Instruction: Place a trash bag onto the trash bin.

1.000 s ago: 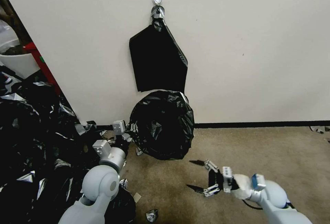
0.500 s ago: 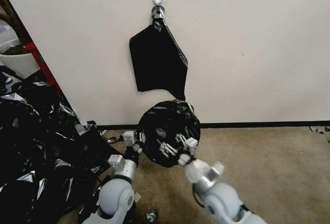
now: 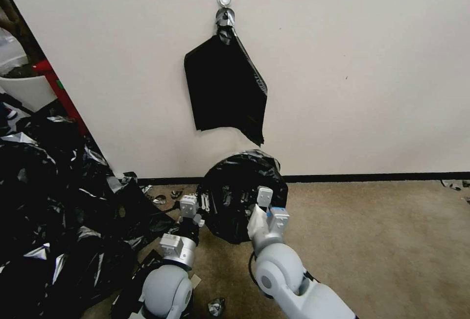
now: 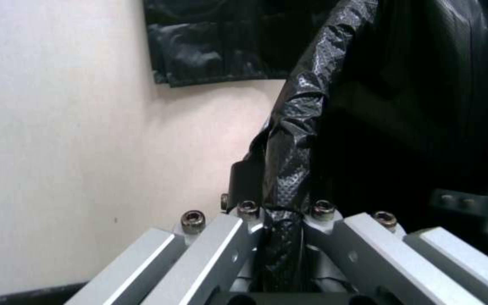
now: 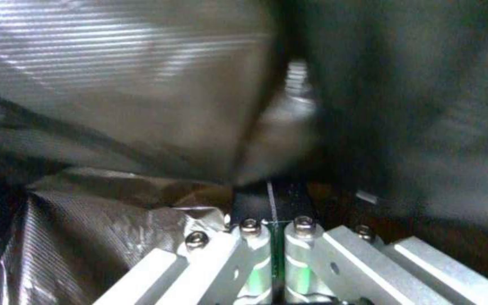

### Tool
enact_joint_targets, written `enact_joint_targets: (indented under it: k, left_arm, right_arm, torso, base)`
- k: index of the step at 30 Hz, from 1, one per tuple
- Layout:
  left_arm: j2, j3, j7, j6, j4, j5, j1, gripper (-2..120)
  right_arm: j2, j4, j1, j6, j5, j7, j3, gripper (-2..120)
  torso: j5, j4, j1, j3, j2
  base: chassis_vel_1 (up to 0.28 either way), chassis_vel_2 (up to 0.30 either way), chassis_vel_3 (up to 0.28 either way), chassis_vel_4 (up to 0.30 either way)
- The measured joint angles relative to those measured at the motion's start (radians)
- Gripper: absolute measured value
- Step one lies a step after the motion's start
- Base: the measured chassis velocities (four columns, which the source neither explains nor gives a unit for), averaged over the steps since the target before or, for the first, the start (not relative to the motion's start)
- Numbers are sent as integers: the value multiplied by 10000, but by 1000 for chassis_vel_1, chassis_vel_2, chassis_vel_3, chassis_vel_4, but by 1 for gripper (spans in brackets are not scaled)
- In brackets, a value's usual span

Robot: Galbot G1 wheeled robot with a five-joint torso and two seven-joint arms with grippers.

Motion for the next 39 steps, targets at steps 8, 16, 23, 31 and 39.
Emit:
enact_joint_targets:
  k: [8,16,23,31,39]
  left_arm:
    - [-23,40,233,-319,21,564,184,1]
    - [30,44,505,-319,-152,619,392,1]
    - [91,121,628,-80,-514,567,599,1]
    - [81,257,639,-12,-713,626,727,1]
    - [112,275,670,-9,-969,627,994,1]
  right_arm:
    - [346,-992,601,-988,53,954,3,0]
    - [428,-1665,902,-1560,90,1385,323,0]
    - [202,-2076,986,-1636,-677,1375,881,0]
    - [218,-1694,559,-1421,-863,742,736,0]
    - [347,-1959,482,-1635,-52,572,611,0]
  torso:
    - [1,1,0,0,0]
    - [2,0,0,0,0]
    - [2,0,0,0,0]
    - [1,0,0,0,0]
    - [2,1,0,0,0]
  base:
    - [0,0,0,0]
    - [0,0,0,0]
    - [0,0,0,0]
    - [0,0,0,0]
    - [0,0,0,0]
